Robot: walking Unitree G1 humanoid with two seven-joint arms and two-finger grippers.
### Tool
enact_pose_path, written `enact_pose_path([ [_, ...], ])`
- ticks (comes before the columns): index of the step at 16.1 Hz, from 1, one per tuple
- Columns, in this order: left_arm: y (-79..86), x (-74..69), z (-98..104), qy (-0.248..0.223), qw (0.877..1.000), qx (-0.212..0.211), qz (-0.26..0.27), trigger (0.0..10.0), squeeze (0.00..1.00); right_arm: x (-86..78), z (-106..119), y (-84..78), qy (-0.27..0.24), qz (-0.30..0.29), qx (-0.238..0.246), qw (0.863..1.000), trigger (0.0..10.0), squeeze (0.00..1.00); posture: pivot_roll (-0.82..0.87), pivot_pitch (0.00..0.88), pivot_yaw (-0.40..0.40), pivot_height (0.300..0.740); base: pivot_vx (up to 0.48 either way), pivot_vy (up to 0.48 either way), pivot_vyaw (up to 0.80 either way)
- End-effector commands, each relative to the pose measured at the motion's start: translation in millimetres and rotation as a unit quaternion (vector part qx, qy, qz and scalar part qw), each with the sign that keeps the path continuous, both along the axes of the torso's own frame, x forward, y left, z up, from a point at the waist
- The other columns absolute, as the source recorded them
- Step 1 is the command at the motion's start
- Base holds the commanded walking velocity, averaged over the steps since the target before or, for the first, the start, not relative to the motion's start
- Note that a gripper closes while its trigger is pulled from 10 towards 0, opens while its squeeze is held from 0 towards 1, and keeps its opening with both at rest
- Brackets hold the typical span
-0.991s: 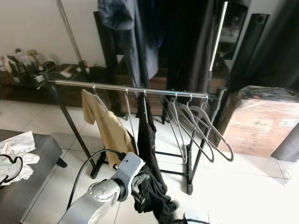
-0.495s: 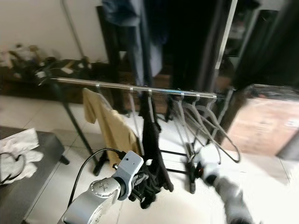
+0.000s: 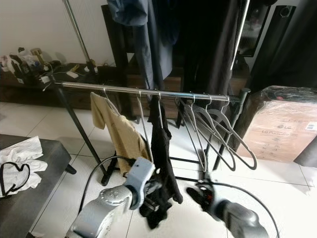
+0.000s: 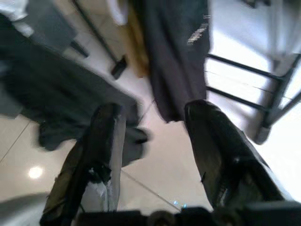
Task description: Hang hanger
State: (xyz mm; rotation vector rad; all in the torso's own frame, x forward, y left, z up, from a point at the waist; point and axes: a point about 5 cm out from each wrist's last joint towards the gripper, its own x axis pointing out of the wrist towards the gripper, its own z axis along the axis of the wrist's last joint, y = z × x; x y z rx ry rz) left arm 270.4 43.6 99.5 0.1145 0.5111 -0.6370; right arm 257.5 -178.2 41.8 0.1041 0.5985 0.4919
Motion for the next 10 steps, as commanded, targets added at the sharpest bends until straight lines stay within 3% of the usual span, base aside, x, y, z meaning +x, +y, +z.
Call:
enact_pose_path([
  [1,-4.1,1.4,-0.9,0.013,1.0,0.001,-0.006,10.0,0.0,0.6,7.2,8.1,-0.001,0.026,-0.002,1.0,10.0,0.0,-0.05,0.083,-0.013,0.74,0.0,0.0,0.0],
  [3,-10.6,6.3,3.8,0.016,1.0,-0.022,-0.004,10.0,0.0,0.7,20.0,20.0,0.004,0.04,0.006,0.999,10.0,0.0,-0.05,0.084,-0.014,0.74,0.0,0.0,0.0],
  [4,-12.5,7.1,4.7,0.017,1.0,-0.026,-0.004,10.0,0.0,0.2,22.0,22.5,0.005,0.041,0.007,0.999,10.0,0.81,-0.05,0.084,-0.013,0.74,0.0,0.0,0.0],
  [5,-16.5,8.6,6.6,0.016,0.999,-0.032,-0.003,10.0,0.0,-1.3,23.9,26.4,0.009,0.04,0.009,0.999,10.0,1.0,-0.05,0.084,-0.012,0.74,0.0,0.0,0.0],
  [9,-26.5,11.1,12.9,0.012,0.998,-0.057,0.009,10.0,0.0,-8.2,25.1,32.7,0.023,0.041,0.014,0.999,10.0,1.0,-0.06,0.089,-0.006,0.74,0.0,0.0,0.0],
  [10,-30.3,11.9,13.4,0.009,0.998,-0.057,0.015,10.0,0.0,-8.0,25.2,33.7,0.026,0.036,0.009,0.999,10.0,0.27,-0.06,0.089,-0.003,0.74,0.0,0.0,0.0],
])
